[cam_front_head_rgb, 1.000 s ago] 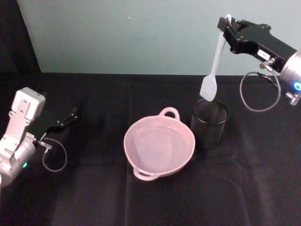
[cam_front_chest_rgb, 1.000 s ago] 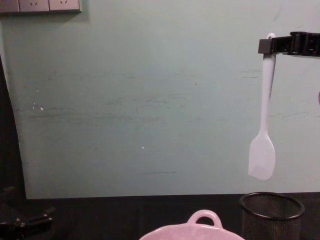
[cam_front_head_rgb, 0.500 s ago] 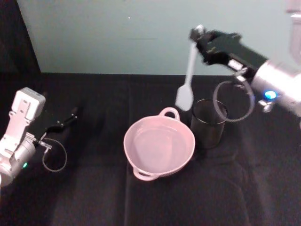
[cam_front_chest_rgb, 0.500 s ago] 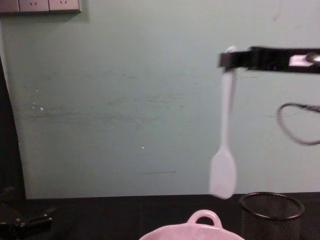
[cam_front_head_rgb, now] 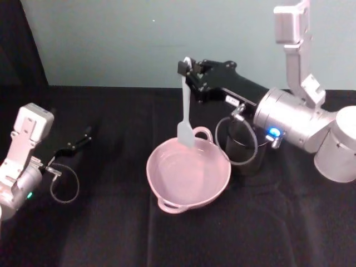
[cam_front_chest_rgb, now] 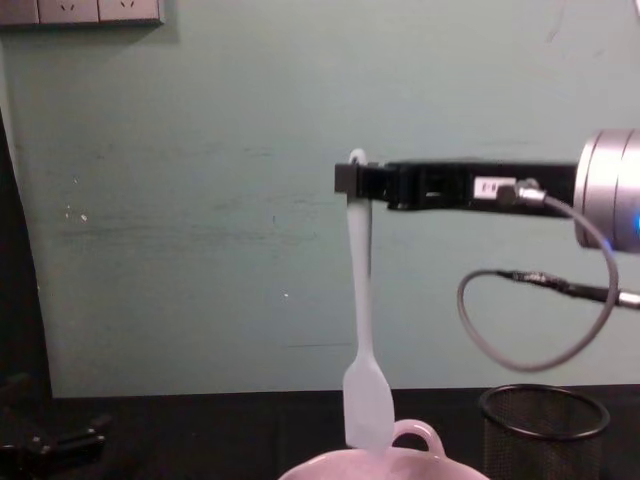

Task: Use the one hand to pick up the spoon and stir the clear water in the bowl.

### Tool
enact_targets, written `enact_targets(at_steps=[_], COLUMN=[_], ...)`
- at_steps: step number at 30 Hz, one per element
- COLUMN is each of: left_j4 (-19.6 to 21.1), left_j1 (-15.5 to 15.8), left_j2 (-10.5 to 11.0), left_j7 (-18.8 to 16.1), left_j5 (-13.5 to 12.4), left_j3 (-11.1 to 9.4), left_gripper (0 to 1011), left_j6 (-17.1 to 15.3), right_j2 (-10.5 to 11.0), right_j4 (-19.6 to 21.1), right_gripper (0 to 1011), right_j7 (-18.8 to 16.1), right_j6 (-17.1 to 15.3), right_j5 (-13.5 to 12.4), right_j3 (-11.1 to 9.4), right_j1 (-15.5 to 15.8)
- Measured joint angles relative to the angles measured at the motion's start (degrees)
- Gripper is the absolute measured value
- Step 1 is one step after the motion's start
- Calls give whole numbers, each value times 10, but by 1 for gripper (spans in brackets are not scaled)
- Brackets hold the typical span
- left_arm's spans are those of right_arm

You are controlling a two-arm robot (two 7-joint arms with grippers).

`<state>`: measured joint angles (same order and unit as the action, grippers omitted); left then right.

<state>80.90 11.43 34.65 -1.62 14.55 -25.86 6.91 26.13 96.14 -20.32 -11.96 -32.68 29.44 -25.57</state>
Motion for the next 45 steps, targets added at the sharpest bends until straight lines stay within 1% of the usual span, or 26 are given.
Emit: enact_targets(at_steps=[4,8,14,21,31,45], left_j4=[0,0,0,0,0,0], left_j1=[0,0,0,0,0,0], left_j2=[0,0,0,0,0,0], left_j7=[0,0,0,0,0,0], left_j5=[0,0,0,0,0,0], left_j3=[0,0,0,0,0,0], left_gripper=[1011,1011,1011,1011,1011,1011], left_j6=[0,0,0,0,0,0], right_j2=[-3,-8,-17,-28,-41,-39], right_j4=[-4,-17,-35,-51,-56,-55], right_gripper=[109,109,109,109,109,109], right_j7=[-4,-10,-14,-20,-23,-23], right_j6=[13,37,60,64,65,66], right_j5=[17,35,51,62,72,72], right_j3=[5,11,12,10,0,1], right_j1=[12,28,40,51,61,60])
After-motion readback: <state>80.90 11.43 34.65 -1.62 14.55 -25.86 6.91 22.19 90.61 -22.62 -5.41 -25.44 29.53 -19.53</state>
